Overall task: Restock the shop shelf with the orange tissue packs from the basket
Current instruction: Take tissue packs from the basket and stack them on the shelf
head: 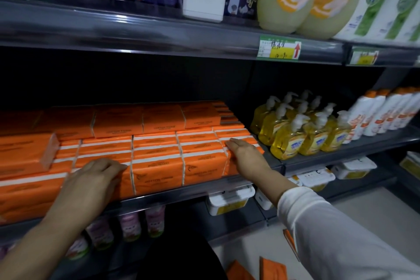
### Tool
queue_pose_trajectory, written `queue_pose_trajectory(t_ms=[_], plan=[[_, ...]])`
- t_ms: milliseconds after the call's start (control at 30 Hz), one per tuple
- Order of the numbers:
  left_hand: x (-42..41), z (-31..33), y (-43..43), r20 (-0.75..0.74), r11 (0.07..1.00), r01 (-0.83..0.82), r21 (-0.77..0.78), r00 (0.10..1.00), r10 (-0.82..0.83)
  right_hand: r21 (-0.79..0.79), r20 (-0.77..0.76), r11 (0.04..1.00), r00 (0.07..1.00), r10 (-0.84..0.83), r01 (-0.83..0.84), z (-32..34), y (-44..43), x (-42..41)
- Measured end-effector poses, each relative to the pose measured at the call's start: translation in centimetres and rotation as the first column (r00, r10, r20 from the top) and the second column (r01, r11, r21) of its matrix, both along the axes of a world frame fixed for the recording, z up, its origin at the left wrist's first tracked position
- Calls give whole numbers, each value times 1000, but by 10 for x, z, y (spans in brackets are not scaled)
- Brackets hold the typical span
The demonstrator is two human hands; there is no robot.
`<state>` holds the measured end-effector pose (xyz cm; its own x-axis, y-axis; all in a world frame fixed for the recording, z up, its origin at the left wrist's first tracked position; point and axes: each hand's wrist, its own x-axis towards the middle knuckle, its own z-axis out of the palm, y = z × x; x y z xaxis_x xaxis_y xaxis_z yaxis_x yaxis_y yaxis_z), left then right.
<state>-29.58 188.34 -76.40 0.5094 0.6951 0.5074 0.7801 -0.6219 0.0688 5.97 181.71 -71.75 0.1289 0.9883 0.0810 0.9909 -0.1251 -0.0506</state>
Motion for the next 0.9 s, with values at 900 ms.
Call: queue_pose_trajectory(t_ms=[900], plan=[[-65,94,-74,-96,989,-140,-39,986,135,-1,-2,987,987,158,-158,65,-50,-71]])
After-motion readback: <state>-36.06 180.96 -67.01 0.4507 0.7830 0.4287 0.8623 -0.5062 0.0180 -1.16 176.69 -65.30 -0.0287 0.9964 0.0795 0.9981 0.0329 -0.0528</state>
